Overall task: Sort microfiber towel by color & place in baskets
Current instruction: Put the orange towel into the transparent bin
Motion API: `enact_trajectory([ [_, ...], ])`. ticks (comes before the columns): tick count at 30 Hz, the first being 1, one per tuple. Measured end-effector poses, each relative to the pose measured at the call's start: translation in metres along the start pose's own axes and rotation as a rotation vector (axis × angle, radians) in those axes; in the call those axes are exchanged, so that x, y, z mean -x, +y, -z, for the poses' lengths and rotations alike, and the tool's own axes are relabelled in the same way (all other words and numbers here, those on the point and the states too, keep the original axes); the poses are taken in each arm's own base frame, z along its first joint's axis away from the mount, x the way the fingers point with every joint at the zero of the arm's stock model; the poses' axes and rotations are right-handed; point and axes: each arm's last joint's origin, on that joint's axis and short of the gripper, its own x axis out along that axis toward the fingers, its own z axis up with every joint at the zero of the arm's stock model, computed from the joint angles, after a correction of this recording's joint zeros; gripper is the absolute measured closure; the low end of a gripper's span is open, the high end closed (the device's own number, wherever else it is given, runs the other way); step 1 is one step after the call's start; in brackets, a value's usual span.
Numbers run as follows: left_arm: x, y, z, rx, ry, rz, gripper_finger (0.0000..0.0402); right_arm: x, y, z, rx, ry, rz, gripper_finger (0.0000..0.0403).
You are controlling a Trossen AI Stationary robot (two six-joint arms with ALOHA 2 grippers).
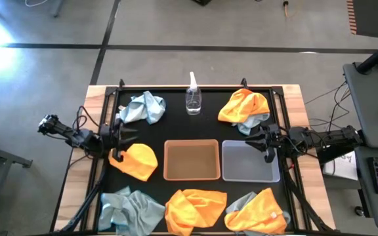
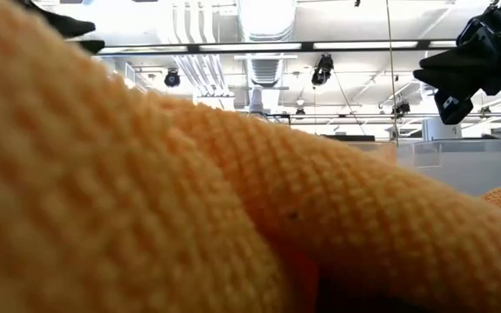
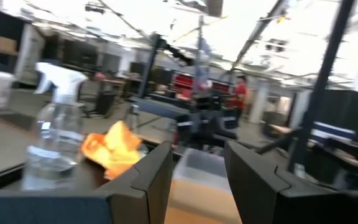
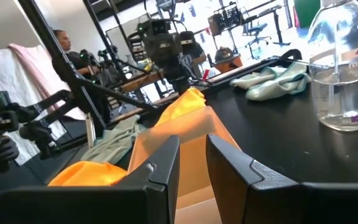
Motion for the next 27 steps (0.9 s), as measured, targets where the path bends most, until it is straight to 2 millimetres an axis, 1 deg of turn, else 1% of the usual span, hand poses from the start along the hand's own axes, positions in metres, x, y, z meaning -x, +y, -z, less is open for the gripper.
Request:
enact_trajectory([
  [5, 0.000, 0.003, -0.003, 0.017, -0.031, -0.105, 0.0269, 0.000, -0.002, -0.001, -0.003, -0.029, 0.070, 0.0330],
  [7, 0.000, 0.004, -0.004, 0.031, -0.047, -0.149, 0.0269, 0.000, -0.002, -0.001, -0.004, -0.031, 0.071, 0.0330],
  [12, 0.001, 0.004, -0.007, 0.052, -0.076, -0.164, 0.0269, 0.000, -0.001, -0.002, -0.027, -0.039, 0.066, 0.0330],
  [14, 0.001, 0.004, -0.008, 0.059, -0.086, -0.164, 0.0269, 0.001, 0.000, -0.007, -0.027, -0.039, 0.066, 0.0330],
  [18, 0.001, 0.004, -0.013, 0.025, -0.114, -0.165, 0.0269, 0.008, 0.010, -0.033, 0.014, -0.051, 0.064, 0.0330],
  [21, 0.001, 0.003, -0.023, -0.007, -0.134, -0.166, 0.0269, 0.013, 0.017, -0.056, 0.075, -0.015, 0.102, 0.0330],
  [23, 0.001, 0.002, -0.030, -0.015, -0.148, -0.168, 0.0269, 0.015, 0.020, -0.067, 0.121, 0.053, 0.184, 0.0330],
  [27, 0.000, 0.000, -0.045, -0.039, -0.152, -0.170, 0.0269, 0.014, 0.023, -0.088, 0.216, 0.260, 0.418, 0.0330],
])
